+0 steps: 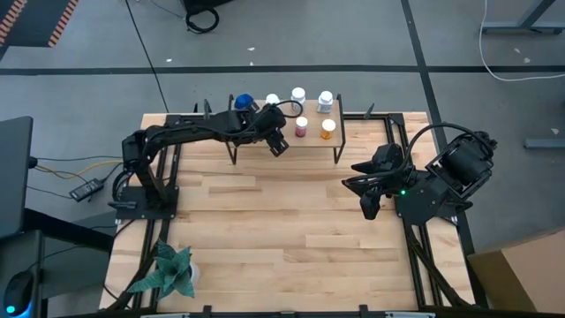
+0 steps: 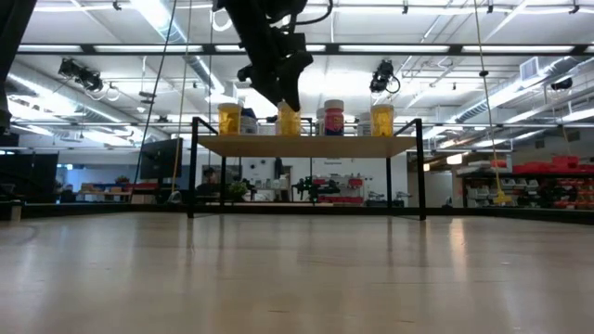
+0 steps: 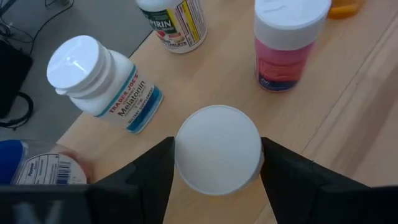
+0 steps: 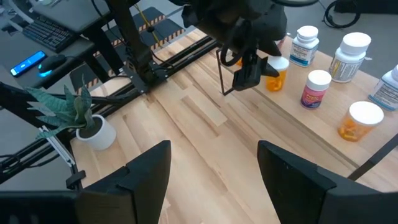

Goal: Pick and place medicine bottles onto shelf by color
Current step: Put the orange pill bottle on the shelf

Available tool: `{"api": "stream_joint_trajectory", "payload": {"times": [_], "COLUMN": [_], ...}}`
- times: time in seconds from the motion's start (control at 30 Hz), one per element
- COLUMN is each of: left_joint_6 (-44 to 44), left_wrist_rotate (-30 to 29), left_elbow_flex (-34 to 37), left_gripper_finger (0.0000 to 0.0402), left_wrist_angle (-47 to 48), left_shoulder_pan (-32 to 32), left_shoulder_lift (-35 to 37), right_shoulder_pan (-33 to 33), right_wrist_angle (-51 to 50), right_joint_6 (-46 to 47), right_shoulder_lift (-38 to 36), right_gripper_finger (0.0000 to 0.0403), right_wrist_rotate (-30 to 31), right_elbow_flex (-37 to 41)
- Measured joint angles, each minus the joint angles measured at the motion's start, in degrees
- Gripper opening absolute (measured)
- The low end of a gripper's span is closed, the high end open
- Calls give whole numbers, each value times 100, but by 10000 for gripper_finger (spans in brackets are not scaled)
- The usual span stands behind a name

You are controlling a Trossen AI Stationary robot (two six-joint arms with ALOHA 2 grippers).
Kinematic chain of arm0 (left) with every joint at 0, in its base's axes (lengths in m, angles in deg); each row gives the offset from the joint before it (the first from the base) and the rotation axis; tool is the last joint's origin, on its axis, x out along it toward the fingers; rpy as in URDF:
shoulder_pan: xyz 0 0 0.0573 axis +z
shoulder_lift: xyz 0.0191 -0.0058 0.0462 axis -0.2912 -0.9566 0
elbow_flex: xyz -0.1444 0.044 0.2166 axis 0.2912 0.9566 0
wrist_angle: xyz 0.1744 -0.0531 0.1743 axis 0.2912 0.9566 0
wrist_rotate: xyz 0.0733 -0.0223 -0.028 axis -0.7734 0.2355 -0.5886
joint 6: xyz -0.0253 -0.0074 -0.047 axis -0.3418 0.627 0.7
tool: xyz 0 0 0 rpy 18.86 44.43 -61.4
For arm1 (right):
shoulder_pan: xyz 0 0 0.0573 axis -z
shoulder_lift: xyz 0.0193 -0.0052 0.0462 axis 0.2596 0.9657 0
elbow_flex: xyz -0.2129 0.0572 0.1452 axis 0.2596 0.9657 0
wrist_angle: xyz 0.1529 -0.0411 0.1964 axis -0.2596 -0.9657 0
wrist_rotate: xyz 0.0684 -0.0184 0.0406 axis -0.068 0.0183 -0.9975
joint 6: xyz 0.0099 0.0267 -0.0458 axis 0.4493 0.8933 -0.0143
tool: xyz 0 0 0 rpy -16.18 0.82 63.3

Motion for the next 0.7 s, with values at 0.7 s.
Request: {"api": "stream_joint_trajectory", "payload": {"times": [0.7], "left_joint_6": [-11], "left_wrist_rotate": [-59], "left_elbow_flex": [-15], "left_gripper_finger": [236], "left_wrist_angle": [249], "left_shoulder_pan": [152], "left_shoulder_lift": [0], "right_shoulder_pan": [2], "right_wrist_angle": [0], "right_joint_6": [32], "right_shoulder_lift": [-1], "right_gripper_finger": [247], "right_wrist_rotate": [63], "right_elbow_flex": [0]}}
